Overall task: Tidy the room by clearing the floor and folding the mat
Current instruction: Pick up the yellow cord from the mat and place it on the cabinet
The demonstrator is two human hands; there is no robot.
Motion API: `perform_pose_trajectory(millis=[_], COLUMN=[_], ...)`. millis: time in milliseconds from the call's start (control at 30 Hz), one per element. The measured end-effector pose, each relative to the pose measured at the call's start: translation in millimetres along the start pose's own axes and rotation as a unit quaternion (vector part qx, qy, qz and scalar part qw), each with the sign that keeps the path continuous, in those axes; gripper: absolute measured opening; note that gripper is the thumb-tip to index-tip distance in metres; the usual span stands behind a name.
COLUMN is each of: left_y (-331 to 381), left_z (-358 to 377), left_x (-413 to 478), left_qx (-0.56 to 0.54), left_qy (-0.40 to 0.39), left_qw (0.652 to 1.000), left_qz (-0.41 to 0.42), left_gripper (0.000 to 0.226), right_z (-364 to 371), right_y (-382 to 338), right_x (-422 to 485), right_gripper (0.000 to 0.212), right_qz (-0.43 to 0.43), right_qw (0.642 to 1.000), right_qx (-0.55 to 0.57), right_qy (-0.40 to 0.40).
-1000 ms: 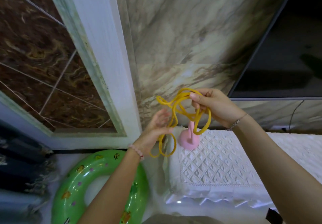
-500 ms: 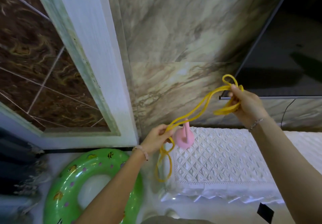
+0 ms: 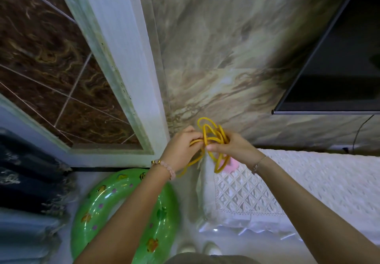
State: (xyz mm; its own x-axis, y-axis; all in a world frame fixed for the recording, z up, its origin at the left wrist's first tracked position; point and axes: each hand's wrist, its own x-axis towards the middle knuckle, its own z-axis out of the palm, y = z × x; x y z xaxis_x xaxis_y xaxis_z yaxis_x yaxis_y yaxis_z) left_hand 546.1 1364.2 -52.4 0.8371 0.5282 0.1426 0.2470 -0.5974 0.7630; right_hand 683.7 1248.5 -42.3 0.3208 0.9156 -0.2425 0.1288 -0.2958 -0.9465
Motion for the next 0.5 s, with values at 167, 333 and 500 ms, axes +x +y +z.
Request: perform_pose_trajectory(millis=[167,333,500], left_y=[5,0,-18], left_z=[-4,-11,5], left_x=[-9,-20,-24], left_qx=[-0.134,-0.350,-0.420], left_qy=[0.052,0.057,0.020], left_qw=[0.982,0.918,0.881], left_qz=[-0.125,-0.176,-0.217], left_gripper=[0.015,0.016,0.018], right_z=[14,11,-6], right_y=[11,5,1], right_x=[4,-5,-21], right_gripper=[0.050,0.006,0.012], right_qz=[0.023,0.000,0.011], right_qw=[0.996,0.997,0.991], right_qx=[-0.086,0.026,0.111], right_qy=[-0.007,0.067,0.074])
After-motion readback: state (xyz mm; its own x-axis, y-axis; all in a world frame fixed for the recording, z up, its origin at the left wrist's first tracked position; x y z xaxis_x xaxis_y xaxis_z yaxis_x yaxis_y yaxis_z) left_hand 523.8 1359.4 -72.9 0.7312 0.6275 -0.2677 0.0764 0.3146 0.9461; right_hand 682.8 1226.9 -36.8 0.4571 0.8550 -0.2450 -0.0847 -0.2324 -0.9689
